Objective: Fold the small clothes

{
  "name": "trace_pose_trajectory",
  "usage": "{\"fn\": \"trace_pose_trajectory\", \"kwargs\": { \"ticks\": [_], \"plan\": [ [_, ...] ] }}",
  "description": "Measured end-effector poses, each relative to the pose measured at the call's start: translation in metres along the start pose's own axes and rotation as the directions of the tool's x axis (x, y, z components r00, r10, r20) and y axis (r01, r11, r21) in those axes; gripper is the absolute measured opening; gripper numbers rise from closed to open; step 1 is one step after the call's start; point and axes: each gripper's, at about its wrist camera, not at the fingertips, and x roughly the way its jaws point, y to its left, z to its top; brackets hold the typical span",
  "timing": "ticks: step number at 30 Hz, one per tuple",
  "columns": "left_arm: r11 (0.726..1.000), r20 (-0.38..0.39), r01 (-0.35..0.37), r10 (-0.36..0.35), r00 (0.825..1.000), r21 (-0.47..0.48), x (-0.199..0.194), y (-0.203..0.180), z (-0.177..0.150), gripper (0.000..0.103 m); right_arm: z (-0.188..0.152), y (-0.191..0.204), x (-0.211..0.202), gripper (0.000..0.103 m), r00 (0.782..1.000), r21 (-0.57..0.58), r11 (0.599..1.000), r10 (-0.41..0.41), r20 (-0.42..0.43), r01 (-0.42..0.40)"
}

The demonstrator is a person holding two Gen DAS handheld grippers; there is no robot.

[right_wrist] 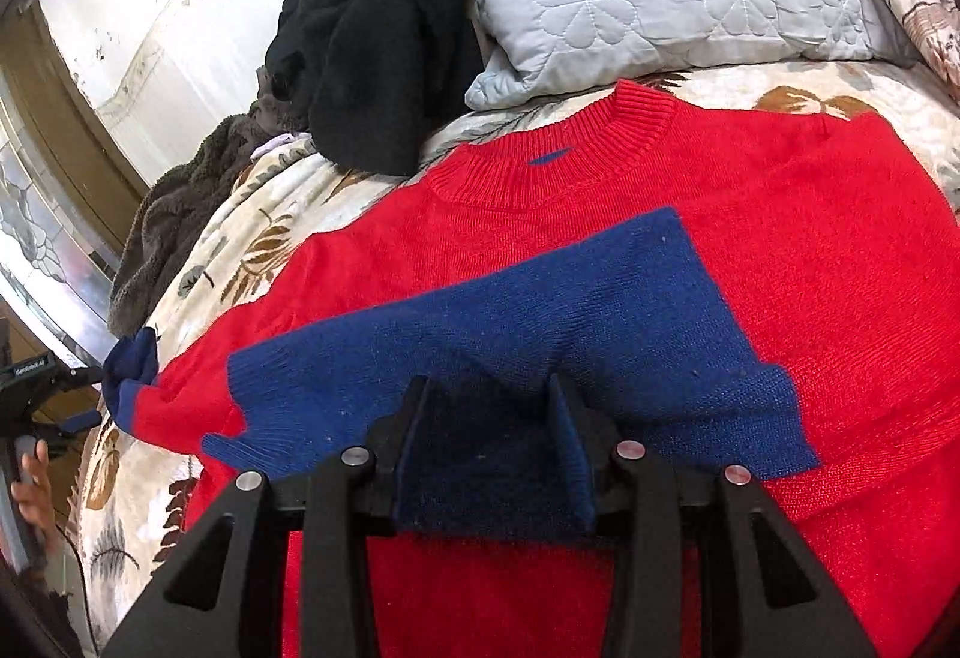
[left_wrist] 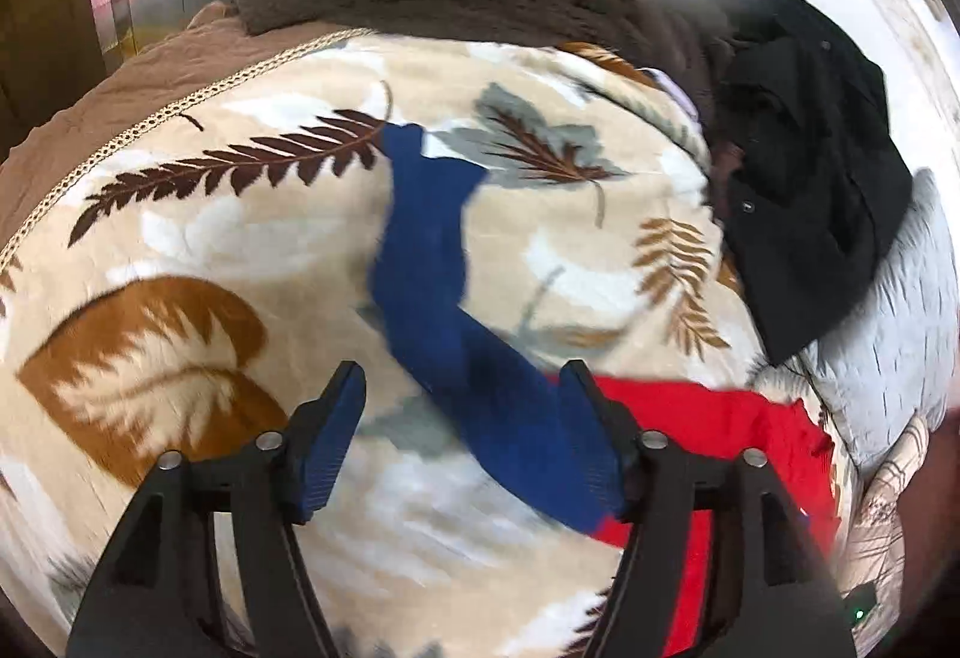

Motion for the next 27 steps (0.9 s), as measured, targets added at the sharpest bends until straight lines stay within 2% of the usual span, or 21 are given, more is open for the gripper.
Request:
{"fn": "trace_pose_trajectory", "kwargs": {
  "ticks": [5, 7, 10, 12, 14, 17, 19, 21, 22, 24, 25, 26, 27],
  "plan": [
    [0.991, -0.053, 0.105, -0.11, 0.993, -0.082, 0.028, 0.008, 0.004, 0.07, 0.0, 0.001, 0.0, 0.042, 1.0, -0.009, 1.0, -0.01, 0.0, 0.01],
    [0.988, -0.052, 0.113, -0.119, 0.992, -0.109, 0.035, 0.012, 0.001, 0.068, 0.0, 0.002, 0.0, 0.042, 1.0, -0.01, 1.0, -0.012, 0.0, 0.012],
    [0.982, -0.054, 0.134, -0.142, 0.988, -0.137, 0.035, 0.021, 0.001, 0.016, 0.0, 0.001, 0.0, 0.042, 1.0, -0.01, 1.0, -0.011, 0.001, 0.011],
    [0.959, -0.031, 0.203, -0.213, 0.977, -0.2, 0.022, 0.034, 0.003, 0.013, 0.0, 0.001, 0.0, 0.042, 1.0, -0.009, 1.0, -0.008, 0.0, 0.008],
    [0.945, -0.016, 0.233, -0.243, 0.97, -0.229, 0.009, 0.045, 0.002, 0.011, 0.0, 0.001, 0.0, 0.042, 1.0, -0.005, 1.0, -0.004, 0.0, 0.004],
    [0.951, -0.037, 0.183, -0.198, 0.98, -0.249, -0.001, 0.061, -0.005, 0.012, 0.0, -0.001, -0.001, 0.042, 1.0, -0.001, 1.0, 0.001, 0.001, -0.001],
    [0.953, -0.093, 0.124, -0.155, 0.984, -0.275, 0.004, 0.075, -0.012, 0.012, -0.001, -0.002, -0.001, 0.042, 1.0, 0.005, 1.0, 0.006, 0.002, -0.006],
    [0.937, -0.122, 0.102, -0.15, 0.981, -0.335, 0.007, 0.091, -0.018, 0.012, -0.001, -0.003, -0.001, 0.042, 1.0, 0.008, 1.0, 0.01, 0.003, -0.01],
    [0.921, -0.115, 0.113, -0.166, 0.979, -0.372, 0.004, 0.1, -0.018, 0.012, -0.001, -0.003, -0.001, 0.042, 1.0, 0.008, 1.0, 0.01, 0.003, -0.01],
    [0.9, -0.072, 0.154, -0.2, 0.977, -0.409, -0.003, 0.109, -0.018, 0.017, -0.001, -0.003, -0.001, 0.042, 1.0, 0.009, 1.0, 0.01, 0.003, -0.01],
    [0.891, -0.051, 0.183, -0.223, 0.973, -0.416, -0.006, 0.11, -0.017, 0.034, -0.001, -0.003, -0.001, 0.042, 1.0, 0.009, 1.0, 0.01, 0.003, -0.01],
    [0.883, -0.035, 0.209, -0.246, 0.969, -0.421, -0.006, 0.11, -0.018, 0.062, -0.001, -0.003, -0.002, 0.042, 1.0, 0.01, 1.0, 0.011, 0.003, -0.011],
    [0.871, -0.023, 0.24, -0.277, 0.961, -0.429, -0.005, 0.109, -0.019, 0.073, -0.001, -0.003, -0.002, 0.042, 1.0, 0.01, 1.0, 0.011, 0.003, -0.011]
  ]
}}
